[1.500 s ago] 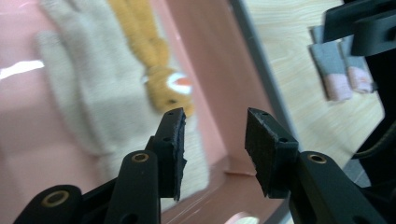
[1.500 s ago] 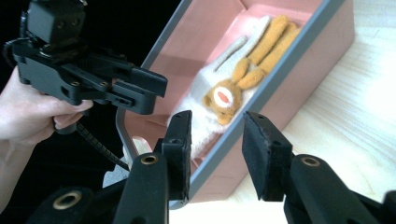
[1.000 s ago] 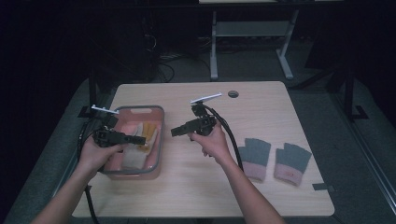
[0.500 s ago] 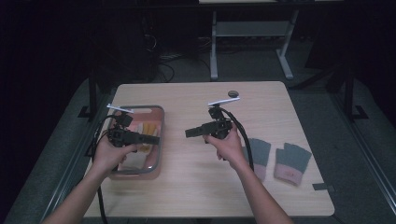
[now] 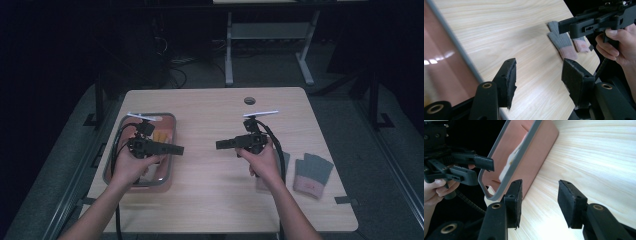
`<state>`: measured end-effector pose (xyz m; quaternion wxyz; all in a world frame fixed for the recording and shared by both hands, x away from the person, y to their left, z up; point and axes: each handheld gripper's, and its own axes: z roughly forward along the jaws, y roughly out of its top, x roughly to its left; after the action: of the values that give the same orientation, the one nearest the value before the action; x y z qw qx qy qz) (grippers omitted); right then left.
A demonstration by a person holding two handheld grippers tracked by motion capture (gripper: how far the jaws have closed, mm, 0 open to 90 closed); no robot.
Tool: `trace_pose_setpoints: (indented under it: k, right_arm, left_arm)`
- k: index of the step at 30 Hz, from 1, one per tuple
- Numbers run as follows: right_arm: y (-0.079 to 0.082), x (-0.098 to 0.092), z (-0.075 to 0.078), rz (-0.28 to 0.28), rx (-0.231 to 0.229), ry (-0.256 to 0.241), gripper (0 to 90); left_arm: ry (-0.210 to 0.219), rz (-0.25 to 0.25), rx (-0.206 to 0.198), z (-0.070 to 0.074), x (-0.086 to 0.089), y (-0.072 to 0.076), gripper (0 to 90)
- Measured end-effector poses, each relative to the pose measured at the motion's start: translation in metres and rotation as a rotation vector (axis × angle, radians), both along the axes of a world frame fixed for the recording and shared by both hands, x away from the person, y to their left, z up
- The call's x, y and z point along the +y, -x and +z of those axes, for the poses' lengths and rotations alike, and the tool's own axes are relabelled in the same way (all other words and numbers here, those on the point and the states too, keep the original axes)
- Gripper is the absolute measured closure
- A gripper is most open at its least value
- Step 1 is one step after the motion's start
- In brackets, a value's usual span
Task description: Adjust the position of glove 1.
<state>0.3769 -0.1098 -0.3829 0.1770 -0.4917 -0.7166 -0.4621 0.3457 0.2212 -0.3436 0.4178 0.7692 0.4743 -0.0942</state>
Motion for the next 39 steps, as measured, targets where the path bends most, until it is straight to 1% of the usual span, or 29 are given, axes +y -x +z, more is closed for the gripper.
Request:
trace_pose_setpoints:
  k: [1,2,3,4,5,6,9,10,11,12,14,16,17,18,19,20,21,22,23,24,26,27,28,30,32,33,36,37,39]
  right_arm:
    - [0.001,-0.003,0.0,-0.003,0.001,0.003,53.4]
    - [0.001,-0.003,0.0,-0.003,0.001,0.003,53.4]
    - [0.002,-0.01,0.0,-0.011,-0.005,0.004,52.6]
    - [0.002,-0.01,0.0,-0.011,-0.005,0.004,52.6]
    - [0.004,-0.016,0.0,-0.02,-0.006,0.007,52.2]
    - [0.004,-0.016,0.0,-0.02,-0.006,0.007,52.2]
    - [0.009,-0.028,0.0,-0.036,-0.008,0.018,50.7]
    - [0.009,-0.028,0.0,-0.036,-0.008,0.018,50.7]
    - [0.011,-0.034,-0.001,-0.042,-0.008,0.024,50.1]
    - [0.011,-0.034,-0.001,-0.042,-0.008,0.024,50.1]
    - [0.015,-0.045,-0.003,-0.048,-0.012,0.035,48.4]
    - [0.017,-0.048,-0.004,-0.05,-0.015,0.043,47.8]
    - [0.02,-0.055,-0.005,-0.056,-0.018,0.048,47.4]
    - [0.02,-0.055,-0.005,-0.056,-0.018,0.048,47.4]
    - [0.023,-0.061,-0.007,-0.056,-0.021,0.049,46.2]
    - [0.023,-0.061,-0.007,-0.056,-0.021,0.049,46.2]
    - [0.025,-0.067,-0.01,-0.06,-0.017,0.066,46.0]
    - [0.025,-0.067,-0.01,-0.06,-0.017,0.066,46.0]
    - [0.027,-0.072,-0.012,-0.065,-0.02,0.072,45.8]
    - [0.027,-0.072,-0.012,-0.065,-0.02,0.072,45.8]
    - [0.03,-0.08,-0.014,-0.071,-0.02,0.075,45.5]
    - [0.03,-0.08,-0.014,-0.071,-0.02,0.075,45.5]
    - [0.032,-0.085,-0.016,-0.078,-0.02,0.075,45.0]
    - [0.035,-0.09,-0.017,-0.082,-0.019,0.082,45.0]
    - [0.036,-0.092,-0.017,-0.081,-0.02,0.086,44.8]
    - [0.038,-0.097,-0.018,-0.088,-0.021,0.097,44.4]
    - [0.039,-0.102,-0.018,-0.094,-0.016,0.103,44.4]
    - [0.04,-0.105,-0.019,-0.103,-0.02,0.11,44.2]
    - [0.043,-0.111,-0.019,-0.113,-0.025,0.124,43.1]
  left_arm:
    - [0.005,-0.008,-0.003,0.0,-0.006,0.0,44.0]
    - [0.005,-0.008,-0.003,0.0,-0.006,0.0,43.6]
    - [0.007,-0.012,-0.004,0.0,-0.009,0.0,43.5]
    - [0.005,-0.018,-0.003,-0.001,-0.012,0.0,43.5]
    - [0.008,-0.024,-0.005,-0.001,-0.018,0.001,43.3]
    - [0.008,-0.024,-0.005,-0.001,-0.018,0.001,43.1]
    - [0.002,-0.045,-0.005,-0.003,-0.029,0.002,42.3]
    - [0.002,-0.045,-0.005,-0.003,-0.029,0.002,42.2]
    - [0.004,-0.05,-0.005,-0.003,-0.035,0.003,42.2]
    - [0.004,-0.05,-0.005,-0.003,-0.035,0.003,42.1]
    - [0.003,-0.06,-0.007,-0.004,-0.043,0.003,41.8]
    - [0.002,-0.064,-0.011,-0.005,-0.045,0.003,41.8]
    - [0.0,-0.075,-0.016,-0.005,-0.052,0.004,41.8]
    - [0.0,-0.075,-0.016,-0.005,-0.052,0.004,41.8]
    - [0.003,-0.091,-0.017,-0.006,-0.059,0.005,41.6]
    - [0.003,-0.091,-0.017,-0.006,-0.059,0.005,41.2]
    - [0.002,-0.104,-0.015,-0.008,-0.066,0.005,41.0]
    - [0.002,-0.104,-0.015,-0.008,-0.066,0.005,40.8]
    - [0.001,-0.118,-0.012,-0.01,-0.072,0.004,40.5]
    - [0.001,-0.118,-0.012,-0.01,-0.072,0.004,40.3]
    - [0.002,-0.132,-0.01,-0.013,-0.08,0.004,40.0]
    - [0.002,-0.132,-0.01,-0.013,-0.08,0.004,39.6]
    - [0.002,-0.144,-0.005,-0.014,-0.084,0.004,39.2]
    - [0.0,-0.151,-0.004,-0.016,-0.088,0.004,38.7]
    - [0.002,-0.145,-0.002,-0.017,-0.091,0.004,38.4]
    - [0.004,-0.146,-0.007,-0.019,-0.094,0.005,38.3]
    - [0.001,-0.156,-0.009,-0.019,-0.099,0.006,38.2]
    - [0.009,-0.153,-0.01,-0.02,-0.101,0.007,38.1]
    - [0.007,-0.167,-0.016,-0.021,-0.105,0.008,38.1]
